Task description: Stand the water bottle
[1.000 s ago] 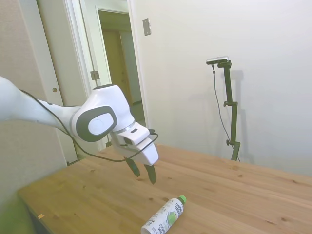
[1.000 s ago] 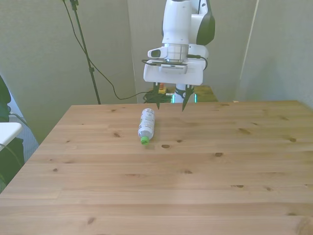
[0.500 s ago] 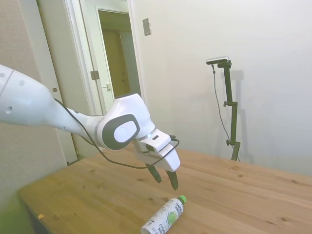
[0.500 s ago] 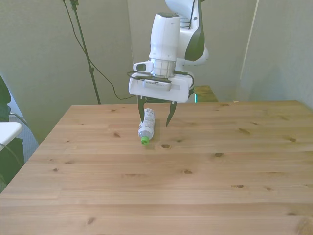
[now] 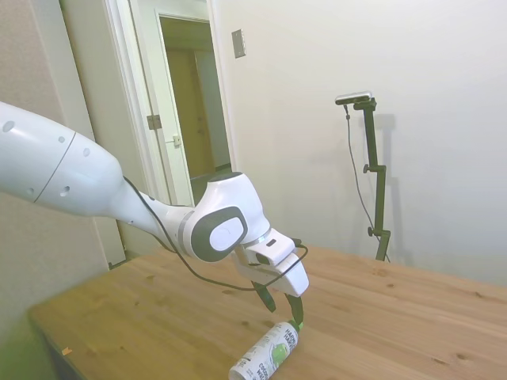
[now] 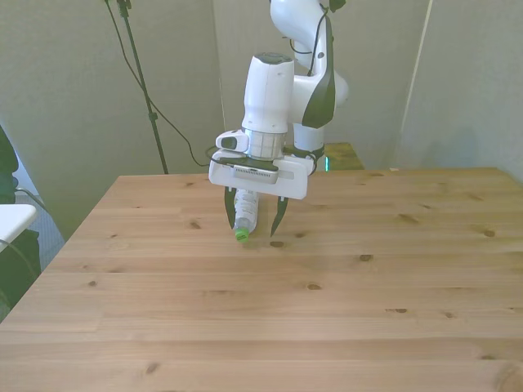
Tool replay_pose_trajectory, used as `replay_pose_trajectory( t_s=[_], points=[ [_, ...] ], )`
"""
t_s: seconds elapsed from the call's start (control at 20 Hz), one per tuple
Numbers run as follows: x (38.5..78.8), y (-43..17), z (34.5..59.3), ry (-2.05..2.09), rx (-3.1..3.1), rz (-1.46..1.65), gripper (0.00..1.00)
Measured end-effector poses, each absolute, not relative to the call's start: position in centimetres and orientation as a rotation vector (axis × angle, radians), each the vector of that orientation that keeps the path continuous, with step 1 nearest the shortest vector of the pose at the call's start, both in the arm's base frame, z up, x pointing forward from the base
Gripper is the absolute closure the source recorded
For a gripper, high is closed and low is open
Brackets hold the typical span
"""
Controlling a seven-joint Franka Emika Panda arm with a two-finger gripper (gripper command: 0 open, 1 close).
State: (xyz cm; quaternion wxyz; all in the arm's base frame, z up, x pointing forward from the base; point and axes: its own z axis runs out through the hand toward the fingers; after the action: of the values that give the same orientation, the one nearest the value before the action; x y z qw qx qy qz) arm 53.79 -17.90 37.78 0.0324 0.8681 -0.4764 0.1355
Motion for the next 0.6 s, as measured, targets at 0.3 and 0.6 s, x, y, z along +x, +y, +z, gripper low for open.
replay_pose_trajectory(
  t_s=[0.3, 0.6],
  points=[
    [54.1, -18.3, 36.2, -1.467, 2.667, 0.411, 1.00],
    [54.1, -18.7, 35.8, -1.472, 2.660, 0.404, 1.00]
  ],
)
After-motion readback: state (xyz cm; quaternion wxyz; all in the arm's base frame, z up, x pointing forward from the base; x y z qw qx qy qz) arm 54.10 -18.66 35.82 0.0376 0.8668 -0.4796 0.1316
